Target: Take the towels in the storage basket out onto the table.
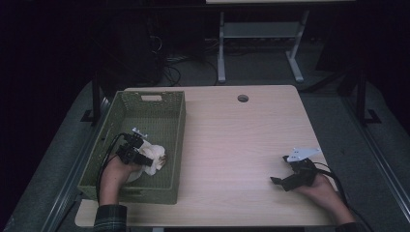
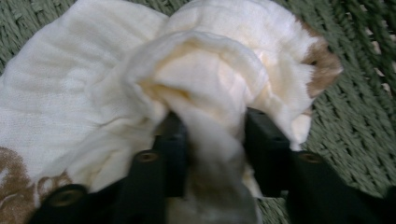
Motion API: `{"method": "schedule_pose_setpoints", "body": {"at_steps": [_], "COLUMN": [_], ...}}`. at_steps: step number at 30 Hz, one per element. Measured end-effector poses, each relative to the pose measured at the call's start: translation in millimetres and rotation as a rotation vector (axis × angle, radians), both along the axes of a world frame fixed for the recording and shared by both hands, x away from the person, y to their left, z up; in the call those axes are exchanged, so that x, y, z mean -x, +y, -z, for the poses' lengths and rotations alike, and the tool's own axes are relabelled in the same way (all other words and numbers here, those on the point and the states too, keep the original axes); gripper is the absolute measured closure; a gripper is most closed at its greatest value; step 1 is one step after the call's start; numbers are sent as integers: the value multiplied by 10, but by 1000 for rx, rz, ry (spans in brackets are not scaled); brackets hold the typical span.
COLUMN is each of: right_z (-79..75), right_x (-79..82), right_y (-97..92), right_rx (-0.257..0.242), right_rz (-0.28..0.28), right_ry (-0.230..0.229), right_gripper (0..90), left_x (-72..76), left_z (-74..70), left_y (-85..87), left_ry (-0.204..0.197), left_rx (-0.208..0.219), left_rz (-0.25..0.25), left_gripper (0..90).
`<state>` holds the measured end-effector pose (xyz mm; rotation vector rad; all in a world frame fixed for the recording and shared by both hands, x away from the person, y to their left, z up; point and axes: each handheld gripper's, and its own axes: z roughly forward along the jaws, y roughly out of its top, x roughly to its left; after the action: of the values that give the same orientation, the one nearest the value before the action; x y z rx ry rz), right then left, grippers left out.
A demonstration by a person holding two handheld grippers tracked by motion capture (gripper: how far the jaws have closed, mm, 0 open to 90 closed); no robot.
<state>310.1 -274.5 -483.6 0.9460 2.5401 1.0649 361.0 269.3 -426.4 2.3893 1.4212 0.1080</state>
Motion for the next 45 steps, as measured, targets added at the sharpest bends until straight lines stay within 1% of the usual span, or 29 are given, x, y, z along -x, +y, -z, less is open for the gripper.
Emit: {"method": "schedule_pose_setpoints", "body": {"at_steps": [1,2,6,7,10,15,16,20,22,23,25,30,33,35,37,38,41,42,44,45], "right_z": [0,0,0,0,0,0,0,0,0,0,0,0,0,0,0,0,0,0,0,0], "right_x": [-1,0,0,-1,-1,-1,-1,-2,-2,-1,-1,-2,-1,-1,-1,-1,-2,-2,-1,-2], "right_y": [0,0,0,0,0,0,-1,-1,-1,0,0,-1,0,0,0,0,-1,-1,-1,-1], "right_rx": [0,0,0,0,0,0,0,0,0,0,0,0,0,0,0,0,0,0,0,0], "right_rz": [0,0,0,0,0,0,-1,-1,-1,0,0,-1,0,0,0,0,-1,-1,0,-1], "right_ry": [-1,0,0,0,0,0,-1,0,0,0,0,-1,0,0,0,0,-1,-1,0,-1], "right_gripper": [8,8,8,8,8,8,8,8,8,8,8,8,8,8,8,8,8,8,8,8], "left_x": [0,6,20,27,40,71,75,99,108,114,119,141,157,167,178,185,201,201,217,217], "left_z": [-11,-18,-85,-106,-149,-231,-248,-310,-336,-349,-367,-426,-464,-491,-526,-553,-610,-610,-670,-670], "left_y": [6,2,17,24,40,63,68,78,89,94,106,128,140,133,126,121,106,106,90,90], "left_ry": [-3,-7,-39,-48,-79,-149,-161,-214,-234,-245,-256,-304,-326,-344,-361,-379,-403,-403,-425,-425], "left_rx": [1,12,35,51,83,143,151,186,203,220,237,286,324,342,350,357,365,365,366,366], "left_rz": [1,-9,21,25,31,35,43,46,48,44,44,48,46,50,56,62,63,63,64,64], "left_gripper": [681,699,709,711,715,711,712,721,724,724,730,734,734,735,735,735,735,735,735,735]}}
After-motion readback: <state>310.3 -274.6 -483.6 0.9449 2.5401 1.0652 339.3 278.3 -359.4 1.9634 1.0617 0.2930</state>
